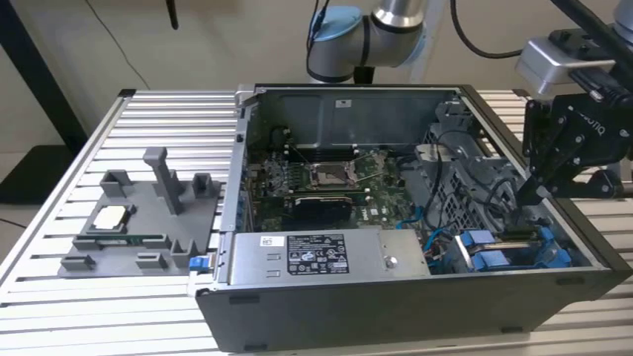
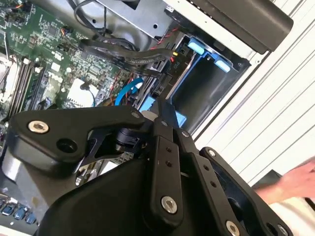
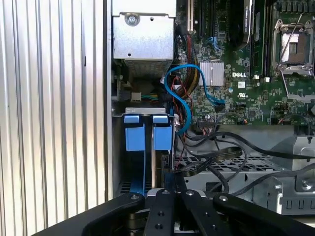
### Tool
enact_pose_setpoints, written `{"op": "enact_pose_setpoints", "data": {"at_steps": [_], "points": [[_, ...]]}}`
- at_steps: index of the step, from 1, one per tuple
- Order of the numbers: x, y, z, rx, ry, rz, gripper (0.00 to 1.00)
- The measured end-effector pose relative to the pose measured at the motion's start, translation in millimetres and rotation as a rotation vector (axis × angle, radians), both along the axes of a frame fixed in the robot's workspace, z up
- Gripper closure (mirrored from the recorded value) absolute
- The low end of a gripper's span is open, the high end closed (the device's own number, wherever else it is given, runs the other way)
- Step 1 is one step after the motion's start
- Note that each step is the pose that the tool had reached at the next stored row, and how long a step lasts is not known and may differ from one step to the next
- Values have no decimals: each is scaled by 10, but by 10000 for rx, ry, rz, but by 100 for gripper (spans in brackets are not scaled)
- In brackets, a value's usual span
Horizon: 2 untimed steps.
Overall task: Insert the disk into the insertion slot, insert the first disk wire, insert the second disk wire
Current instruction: 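Insert the second disk wire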
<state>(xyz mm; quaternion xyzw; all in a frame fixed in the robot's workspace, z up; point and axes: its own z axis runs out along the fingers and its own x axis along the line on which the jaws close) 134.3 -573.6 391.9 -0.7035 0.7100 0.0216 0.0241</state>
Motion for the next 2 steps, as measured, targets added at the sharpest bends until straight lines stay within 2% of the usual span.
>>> {"op": "enact_pose_setpoints", "data": {"at_steps": [2], "points": [[0,0,0,1,0,0,89]]}}
